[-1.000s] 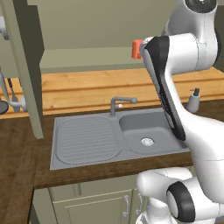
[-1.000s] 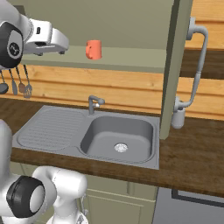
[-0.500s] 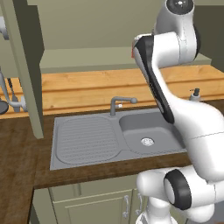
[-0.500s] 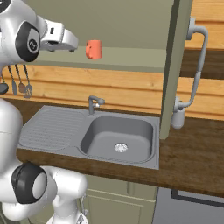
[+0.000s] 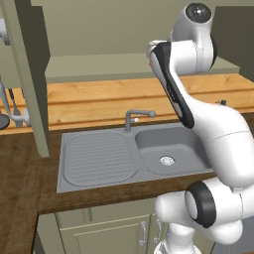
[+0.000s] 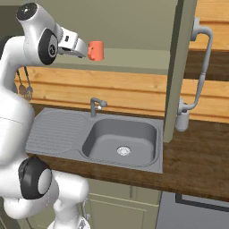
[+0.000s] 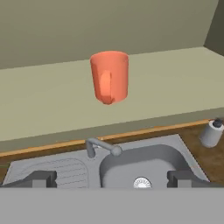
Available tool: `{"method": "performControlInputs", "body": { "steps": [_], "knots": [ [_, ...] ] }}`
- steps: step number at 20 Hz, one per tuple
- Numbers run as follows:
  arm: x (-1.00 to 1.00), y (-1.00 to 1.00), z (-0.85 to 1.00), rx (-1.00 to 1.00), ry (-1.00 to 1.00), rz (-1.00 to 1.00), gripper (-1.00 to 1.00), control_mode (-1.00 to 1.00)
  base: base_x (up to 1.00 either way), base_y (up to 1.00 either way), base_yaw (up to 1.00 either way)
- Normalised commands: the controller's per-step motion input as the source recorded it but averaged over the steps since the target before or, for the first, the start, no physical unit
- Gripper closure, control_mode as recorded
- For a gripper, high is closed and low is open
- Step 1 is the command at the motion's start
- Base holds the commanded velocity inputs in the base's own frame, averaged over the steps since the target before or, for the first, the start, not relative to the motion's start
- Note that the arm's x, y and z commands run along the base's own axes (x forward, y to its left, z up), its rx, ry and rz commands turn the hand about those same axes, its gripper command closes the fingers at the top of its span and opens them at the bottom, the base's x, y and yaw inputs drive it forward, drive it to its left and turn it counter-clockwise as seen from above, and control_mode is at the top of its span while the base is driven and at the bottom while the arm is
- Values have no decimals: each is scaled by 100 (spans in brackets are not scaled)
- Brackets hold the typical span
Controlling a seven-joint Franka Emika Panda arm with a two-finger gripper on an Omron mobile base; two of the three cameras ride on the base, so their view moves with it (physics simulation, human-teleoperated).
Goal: Gather all objects into one cabinet and sort the glasses and bowls to opposite sides.
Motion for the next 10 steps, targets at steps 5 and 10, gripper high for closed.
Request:
{"method": "performControlInputs", "body": {
  "steps": [5, 10],
  "knots": [
    [27, 0, -2, 4, 0, 0, -100, -100, 0, 0, 0],
    [38, -19, 0, 2, 1, 0, -100, -100, 0, 0, 0]
  ]
}}
